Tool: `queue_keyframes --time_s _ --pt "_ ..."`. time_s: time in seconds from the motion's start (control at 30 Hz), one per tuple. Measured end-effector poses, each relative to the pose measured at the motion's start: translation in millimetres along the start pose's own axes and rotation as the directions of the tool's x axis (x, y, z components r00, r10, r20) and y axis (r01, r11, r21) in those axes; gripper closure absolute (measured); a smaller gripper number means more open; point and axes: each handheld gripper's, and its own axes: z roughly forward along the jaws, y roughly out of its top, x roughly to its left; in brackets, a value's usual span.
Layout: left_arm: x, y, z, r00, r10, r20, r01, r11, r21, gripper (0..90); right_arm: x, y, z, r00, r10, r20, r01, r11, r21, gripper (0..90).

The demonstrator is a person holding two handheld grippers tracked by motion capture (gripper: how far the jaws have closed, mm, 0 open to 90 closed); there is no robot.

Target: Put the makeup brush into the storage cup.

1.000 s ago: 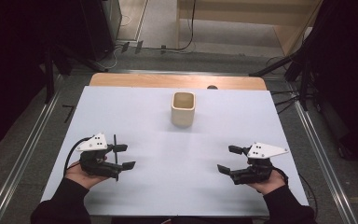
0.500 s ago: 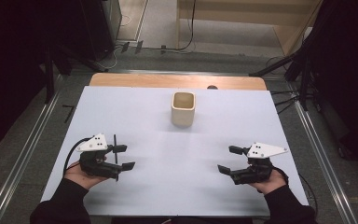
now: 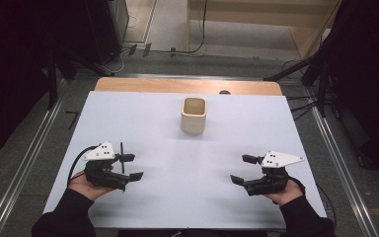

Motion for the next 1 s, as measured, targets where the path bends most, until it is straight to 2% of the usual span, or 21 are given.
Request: queue_keyframes --time_s 0.67,1.0 --pt "0.7 -0.1 -0.9 0.9996 -0.02 -0.021 0.02 0.9998 0.007 26.2 -1.9 -1.4 0.2 0.9999 0.013 0.007 -0.013 1.0 0.011 17.7" --pt "0.2 -7.3 -11.9 0.9958 -0.057 -0.073 0.056 0.9984 -0.007 26.2 -3.8 3.5 6.9 0.9999 0.002 -0.011 -0.002 1.0 0.007 17.7"
